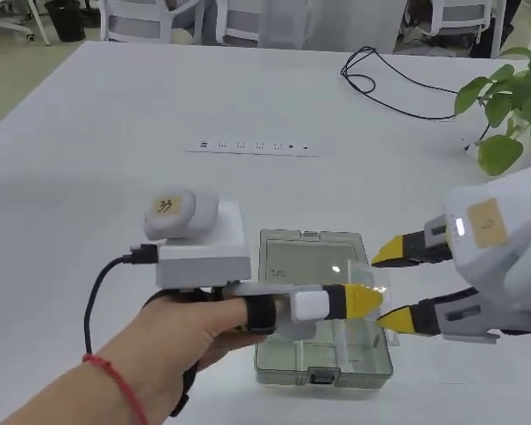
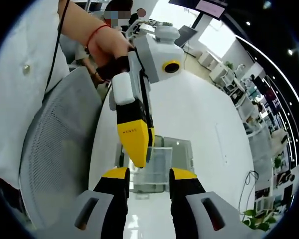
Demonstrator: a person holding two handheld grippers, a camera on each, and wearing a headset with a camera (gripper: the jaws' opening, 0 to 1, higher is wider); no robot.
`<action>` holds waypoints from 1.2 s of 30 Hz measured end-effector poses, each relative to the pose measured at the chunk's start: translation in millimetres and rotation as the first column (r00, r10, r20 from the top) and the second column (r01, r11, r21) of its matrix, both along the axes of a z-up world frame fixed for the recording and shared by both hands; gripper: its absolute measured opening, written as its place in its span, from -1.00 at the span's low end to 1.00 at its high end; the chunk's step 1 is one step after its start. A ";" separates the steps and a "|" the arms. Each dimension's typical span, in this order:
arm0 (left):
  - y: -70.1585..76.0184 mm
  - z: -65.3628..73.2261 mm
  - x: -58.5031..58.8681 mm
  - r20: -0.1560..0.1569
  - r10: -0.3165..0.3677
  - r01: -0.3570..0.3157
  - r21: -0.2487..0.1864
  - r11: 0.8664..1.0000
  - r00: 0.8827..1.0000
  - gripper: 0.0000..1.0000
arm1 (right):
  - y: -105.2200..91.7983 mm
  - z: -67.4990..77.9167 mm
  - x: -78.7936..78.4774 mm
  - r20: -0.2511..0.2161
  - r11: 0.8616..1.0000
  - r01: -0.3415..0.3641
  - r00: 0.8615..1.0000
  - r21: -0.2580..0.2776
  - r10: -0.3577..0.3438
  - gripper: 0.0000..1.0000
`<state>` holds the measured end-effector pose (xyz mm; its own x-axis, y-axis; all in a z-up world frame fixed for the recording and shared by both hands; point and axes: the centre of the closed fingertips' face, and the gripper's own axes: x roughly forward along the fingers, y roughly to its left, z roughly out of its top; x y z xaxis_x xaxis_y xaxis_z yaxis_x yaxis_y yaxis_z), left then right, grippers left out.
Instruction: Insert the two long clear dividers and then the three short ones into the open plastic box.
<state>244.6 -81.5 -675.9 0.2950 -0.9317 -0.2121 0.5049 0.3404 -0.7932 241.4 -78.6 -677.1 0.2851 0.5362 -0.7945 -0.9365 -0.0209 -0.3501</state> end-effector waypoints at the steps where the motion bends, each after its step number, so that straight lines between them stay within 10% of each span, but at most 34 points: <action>1: 0.3 -0.4 0.0 -0.001 0.000 0.000 0.000 1.000 1.000 -0.74 | 0.2 0.1 -0.4 0.001 1.000 -0.002 1.000 -0.001 0.002 -0.34; 27: -0.5 -1.2 -5.4 -0.005 -0.015 0.015 -0.019 1.000 1.000 -1.00 | 4.0 5.9 -3.4 0.011 1.000 -0.005 1.000 0.010 0.005 -0.31; 31: 0.3 -0.7 -8.0 0.044 -0.036 0.036 0.000 0.999 0.998 -1.00 | 3.6 15.7 -0.4 -0.021 0.998 0.023 1.000 0.063 -0.022 -0.28; 36: 0.3 1.6 -15.9 0.177 -0.110 0.105 0.040 0.994 0.978 -1.00 | 2.4 24.1 -2.0 -0.126 0.989 0.051 0.992 0.136 -0.033 -0.35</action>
